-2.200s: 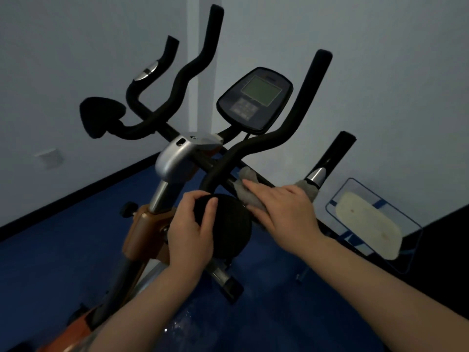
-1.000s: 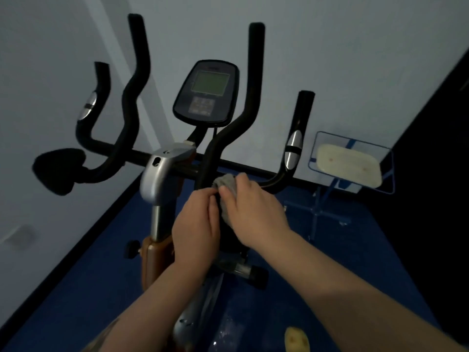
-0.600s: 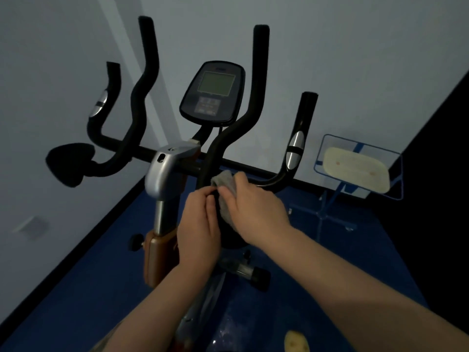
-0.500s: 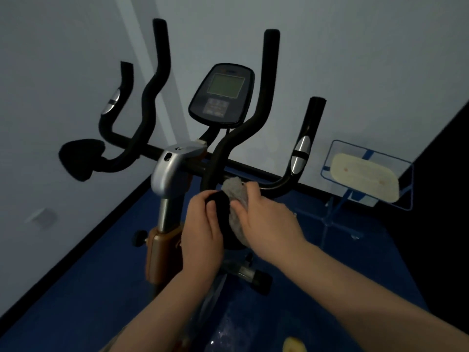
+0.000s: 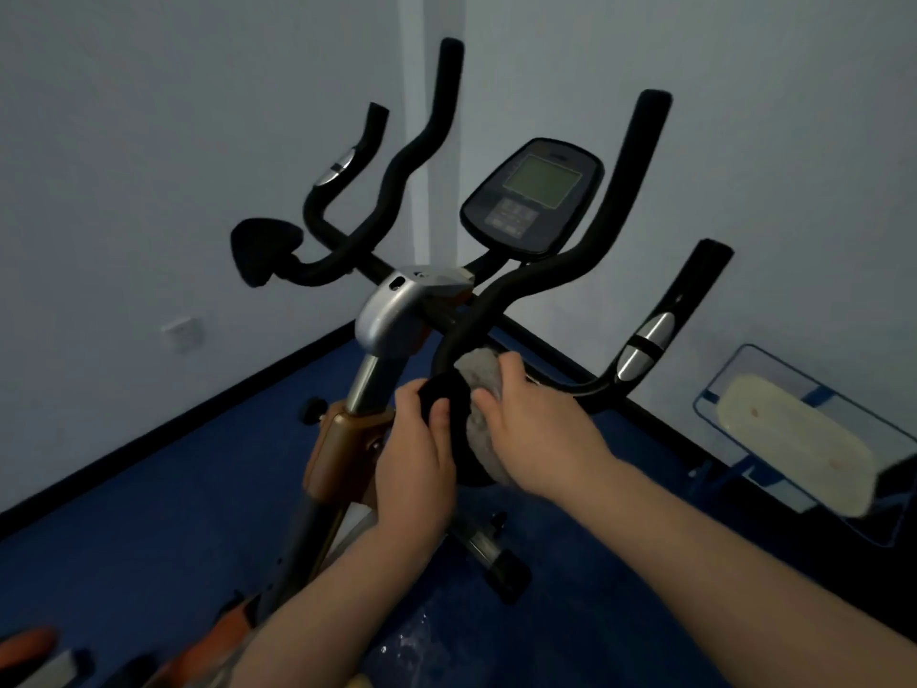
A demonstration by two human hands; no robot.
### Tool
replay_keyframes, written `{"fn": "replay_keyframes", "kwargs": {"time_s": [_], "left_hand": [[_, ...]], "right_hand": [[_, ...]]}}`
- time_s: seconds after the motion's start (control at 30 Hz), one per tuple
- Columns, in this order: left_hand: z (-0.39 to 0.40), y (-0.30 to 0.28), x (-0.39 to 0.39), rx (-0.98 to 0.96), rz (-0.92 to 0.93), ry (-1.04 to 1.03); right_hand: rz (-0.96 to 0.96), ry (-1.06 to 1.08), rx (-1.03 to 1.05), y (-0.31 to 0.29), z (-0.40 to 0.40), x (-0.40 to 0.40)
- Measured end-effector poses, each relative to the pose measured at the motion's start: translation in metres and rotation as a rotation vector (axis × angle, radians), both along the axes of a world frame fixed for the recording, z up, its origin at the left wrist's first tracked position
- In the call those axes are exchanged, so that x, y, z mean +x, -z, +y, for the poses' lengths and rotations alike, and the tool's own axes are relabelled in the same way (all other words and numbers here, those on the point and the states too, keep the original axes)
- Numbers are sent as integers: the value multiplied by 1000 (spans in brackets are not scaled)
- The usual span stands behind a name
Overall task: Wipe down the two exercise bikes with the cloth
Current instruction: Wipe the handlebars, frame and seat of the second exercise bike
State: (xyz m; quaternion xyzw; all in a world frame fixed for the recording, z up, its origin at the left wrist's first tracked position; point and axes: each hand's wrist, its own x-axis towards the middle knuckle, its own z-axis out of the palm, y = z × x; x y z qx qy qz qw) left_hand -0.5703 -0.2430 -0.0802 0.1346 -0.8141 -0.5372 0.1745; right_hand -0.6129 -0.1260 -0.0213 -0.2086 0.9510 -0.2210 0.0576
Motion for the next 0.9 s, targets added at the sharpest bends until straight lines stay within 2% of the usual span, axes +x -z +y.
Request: {"fn": "replay_keyframes", "kwargs": {"time_s": [0.1, 0.2, 0.27, 0.37, 0.5, 0.53, 0.63, 0.77, 0.9], "left_hand": [[0, 0, 0, -51, -1, -26], [2, -5, 1, -73, -33, -32], [0, -7, 2, -163, -37, -40], [-9, -9, -3, -392, 63, -35], [-32, -20, -20, -881, 188, 67], [-36, -24, -23, -947, 207, 99], [-42, -31, -24, -983, 168, 198], [-47, -30, -26, -907, 157, 290], [-50, -24, -30, -846, 253, 298]], "right_hand": [[14, -111, -14, -5, -8, -20], [-119, -139, -240, 3, 3, -14], [-247, -149, -396, 8, 18, -4], [-287, -156, -352, 5, 19, -14], [-213, -128, -311, -6, -11, -30], [-192, -105, -304, -5, -13, -27], [-146, -45, -216, -2, 0, -13], [-189, 7, -94, -8, -7, -26], [-133, 105, -161, -7, -23, -27]]}}
